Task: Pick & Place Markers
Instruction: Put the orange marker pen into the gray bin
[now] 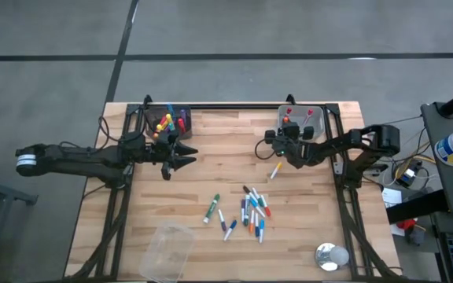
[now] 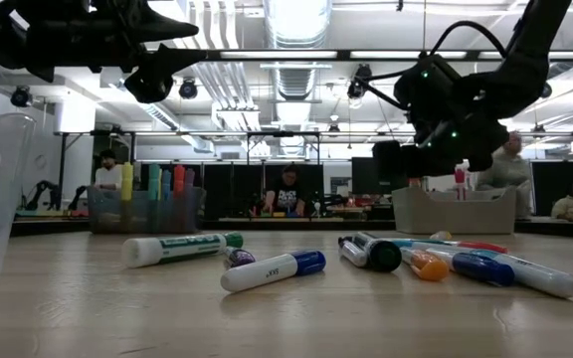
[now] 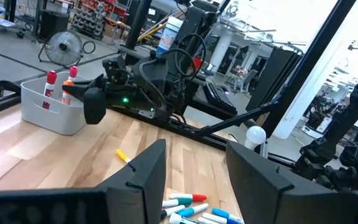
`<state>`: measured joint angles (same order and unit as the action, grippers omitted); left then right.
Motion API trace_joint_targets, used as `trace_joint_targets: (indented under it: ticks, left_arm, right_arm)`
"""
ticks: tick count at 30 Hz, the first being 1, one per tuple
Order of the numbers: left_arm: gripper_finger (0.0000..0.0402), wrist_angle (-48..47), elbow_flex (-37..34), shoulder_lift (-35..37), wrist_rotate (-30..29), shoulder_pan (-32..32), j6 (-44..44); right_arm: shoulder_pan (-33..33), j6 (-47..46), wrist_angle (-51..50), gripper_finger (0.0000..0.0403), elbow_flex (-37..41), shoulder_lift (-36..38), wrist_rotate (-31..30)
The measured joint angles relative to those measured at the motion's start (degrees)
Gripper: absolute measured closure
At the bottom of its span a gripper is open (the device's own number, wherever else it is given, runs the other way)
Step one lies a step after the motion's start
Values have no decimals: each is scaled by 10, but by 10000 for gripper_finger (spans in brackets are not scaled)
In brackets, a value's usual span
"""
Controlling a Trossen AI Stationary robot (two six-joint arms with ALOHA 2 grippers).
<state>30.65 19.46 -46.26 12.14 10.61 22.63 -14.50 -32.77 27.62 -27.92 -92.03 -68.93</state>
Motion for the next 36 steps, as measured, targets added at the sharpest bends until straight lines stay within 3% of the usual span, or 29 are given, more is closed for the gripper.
trace_joint_targets:
  ticks: [9,24,36]
  left_arm:
    - [241,1,0,0,0,0,0]
    - [241,2,0,0,0,0,1]
    - [241,1,0,0,0,0,1]
  right_arm:
    - [0,9,-4,336,1,9,10]
    - [0,9,-8,269,1,9,12]
    - [4,46,-8,238,1,41,-1]
